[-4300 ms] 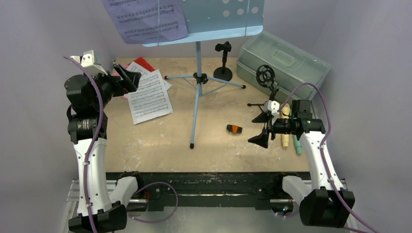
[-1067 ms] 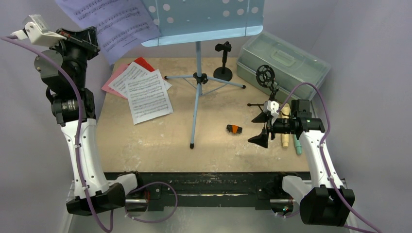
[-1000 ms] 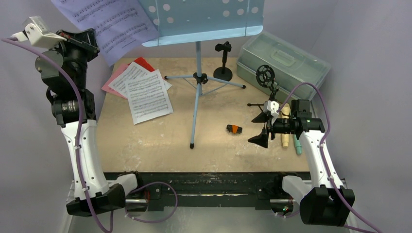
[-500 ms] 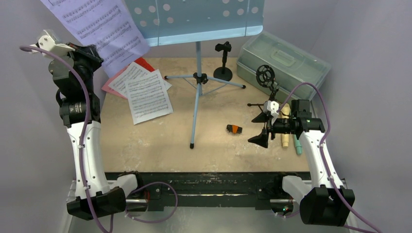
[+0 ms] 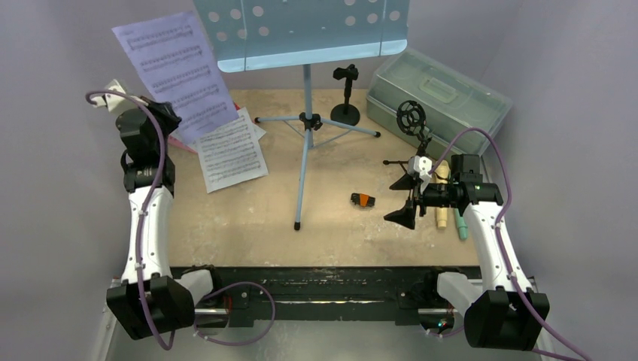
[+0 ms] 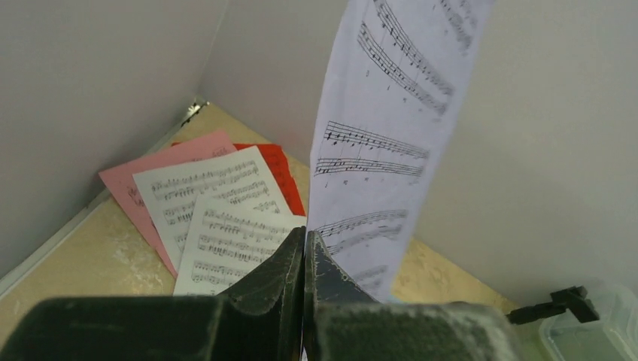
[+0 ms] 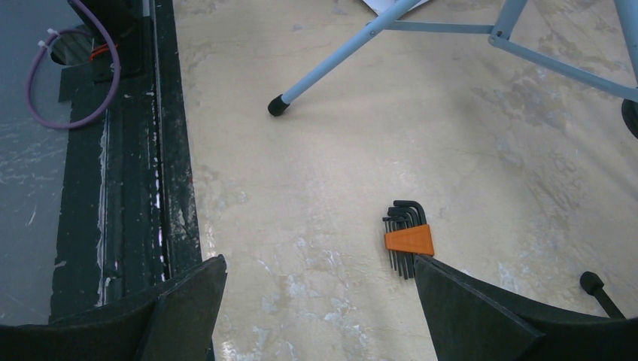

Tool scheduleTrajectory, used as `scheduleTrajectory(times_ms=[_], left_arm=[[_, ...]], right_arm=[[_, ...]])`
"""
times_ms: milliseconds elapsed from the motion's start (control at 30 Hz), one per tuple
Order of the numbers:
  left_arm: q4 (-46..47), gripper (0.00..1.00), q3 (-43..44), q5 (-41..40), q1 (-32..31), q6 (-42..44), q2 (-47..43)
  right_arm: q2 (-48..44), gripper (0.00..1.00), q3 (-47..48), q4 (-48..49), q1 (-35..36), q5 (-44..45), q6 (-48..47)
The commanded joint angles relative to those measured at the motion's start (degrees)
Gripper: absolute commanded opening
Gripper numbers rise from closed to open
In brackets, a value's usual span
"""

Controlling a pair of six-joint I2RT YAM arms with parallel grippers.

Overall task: Pack up the instrument practice props
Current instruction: Place the sheet music at the corner of the board.

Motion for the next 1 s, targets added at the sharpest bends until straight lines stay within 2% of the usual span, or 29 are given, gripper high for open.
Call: scheduleTrajectory(times_ms=[0, 67, 167, 300, 400, 500, 700, 967], left_arm=[[15.8, 0.0, -8.5, 5.1, 0.3, 1.3, 4.4], [21.2, 0.0, -11.7, 8.6, 0.9, -0.1, 8.9], [24.1, 0.0, -12.4, 13.5, 2.6, -2.0, 20.2], [22.6, 0.0, -9.7, 23.0, 7.4, -7.4, 34.5], [16.8, 0.0, -6.8, 23.0, 9.1, -7.9, 41.0], [9.4, 0.0, -3.3, 18.5, 9.1, -6.3, 43.5], [6.1, 0.04, -2.3, 15.3, 9.0, -7.0, 44.3], [4.8, 0.22, -1.8, 15.9, 8.9, -5.2, 41.0]], right_arm=[[-0.7, 0.99, 0.1, -0.4, 0.3, 0.3, -1.2], [-0.8, 0.99, 0.1, -0.4, 0.4, 0.3, -1.3], [-0.8, 0.99, 0.1, -0.5, 0.4, 0.3, -1.4], [-0.9, 0.99, 0.1, -0.5, 0.4, 0.3, -1.5], [-1.0, 0.99, 0.1, -0.6, 0.4, 0.3, -1.6], [-1.1, 0.99, 0.1, -0.7, 0.4, 0.3, -1.7], [-1.3, 0.99, 0.0, -0.8, 0.4, 0.3, -1.8], [-1.6, 0.99, -0.2, -0.6, 0.4, 0.4, -1.8]])
